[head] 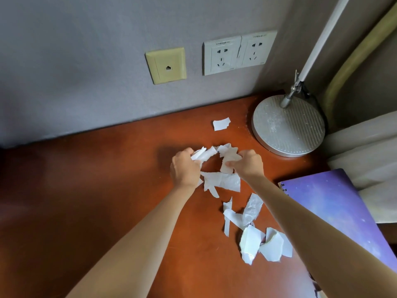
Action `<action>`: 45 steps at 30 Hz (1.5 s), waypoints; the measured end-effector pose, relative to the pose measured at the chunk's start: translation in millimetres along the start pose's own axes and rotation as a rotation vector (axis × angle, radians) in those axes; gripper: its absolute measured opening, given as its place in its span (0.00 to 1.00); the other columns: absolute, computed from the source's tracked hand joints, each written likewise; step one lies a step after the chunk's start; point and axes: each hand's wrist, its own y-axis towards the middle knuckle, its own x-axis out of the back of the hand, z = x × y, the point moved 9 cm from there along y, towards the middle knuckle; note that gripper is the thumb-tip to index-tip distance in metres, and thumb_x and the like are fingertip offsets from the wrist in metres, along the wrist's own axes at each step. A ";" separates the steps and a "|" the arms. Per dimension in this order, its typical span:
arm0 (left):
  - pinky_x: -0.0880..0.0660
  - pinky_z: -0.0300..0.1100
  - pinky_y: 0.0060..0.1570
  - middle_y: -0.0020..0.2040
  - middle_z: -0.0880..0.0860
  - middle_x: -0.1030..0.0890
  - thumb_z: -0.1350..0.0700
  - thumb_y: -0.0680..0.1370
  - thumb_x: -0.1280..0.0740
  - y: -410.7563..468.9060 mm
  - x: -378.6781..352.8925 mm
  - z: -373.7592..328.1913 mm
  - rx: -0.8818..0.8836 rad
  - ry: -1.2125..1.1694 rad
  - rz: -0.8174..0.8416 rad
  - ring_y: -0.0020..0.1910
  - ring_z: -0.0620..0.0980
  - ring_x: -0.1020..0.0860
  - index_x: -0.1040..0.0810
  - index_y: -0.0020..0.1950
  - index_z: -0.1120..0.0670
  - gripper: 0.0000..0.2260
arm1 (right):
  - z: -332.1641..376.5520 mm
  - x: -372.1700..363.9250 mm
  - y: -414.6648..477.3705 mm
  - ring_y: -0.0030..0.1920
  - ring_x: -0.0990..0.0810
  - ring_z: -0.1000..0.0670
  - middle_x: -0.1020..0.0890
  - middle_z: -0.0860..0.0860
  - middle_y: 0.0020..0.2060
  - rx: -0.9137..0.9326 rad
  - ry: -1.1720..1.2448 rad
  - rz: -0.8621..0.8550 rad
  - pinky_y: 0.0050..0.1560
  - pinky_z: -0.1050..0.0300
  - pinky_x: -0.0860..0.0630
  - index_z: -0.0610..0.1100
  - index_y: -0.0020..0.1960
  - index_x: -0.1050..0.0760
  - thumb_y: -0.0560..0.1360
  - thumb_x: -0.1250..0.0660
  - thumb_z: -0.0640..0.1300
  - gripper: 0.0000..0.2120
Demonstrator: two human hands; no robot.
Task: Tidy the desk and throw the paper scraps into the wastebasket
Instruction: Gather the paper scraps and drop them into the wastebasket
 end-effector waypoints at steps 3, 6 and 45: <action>0.29 0.42 0.49 0.56 0.59 0.25 0.61 0.76 0.33 -0.3 9.8 6.8 0.027 -0.115 -0.036 0.56 0.57 0.25 0.22 0.58 0.63 0.12 | 14.6 5.4 -11.4 0.31 0.26 0.51 0.24 0.49 0.32 0.082 0.020 0.001 0.30 0.67 0.32 0.40 0.46 0.25 0.73 0.29 0.45 0.09; 0.29 0.41 0.52 0.56 0.59 0.27 0.62 0.76 0.34 -7.6 21.6 11.5 0.067 -0.215 -0.070 0.55 0.56 0.26 0.23 0.56 0.67 0.11 | 29.1 7.8 -27.1 0.55 0.20 0.42 0.20 0.40 0.56 0.111 0.112 0.033 0.49 0.60 0.25 0.35 0.63 0.28 0.75 0.32 0.43 0.20; 0.27 0.47 0.55 0.61 0.60 0.22 0.59 0.78 0.39 -384.4 491.9 707.5 0.803 -0.546 -0.670 0.59 0.58 0.24 0.27 0.64 0.63 0.16 | 349.5 -543.3 -693.7 0.33 0.27 0.49 0.25 0.49 0.32 0.777 -0.049 0.804 0.32 0.59 0.32 0.38 0.49 0.25 0.75 0.36 0.38 0.05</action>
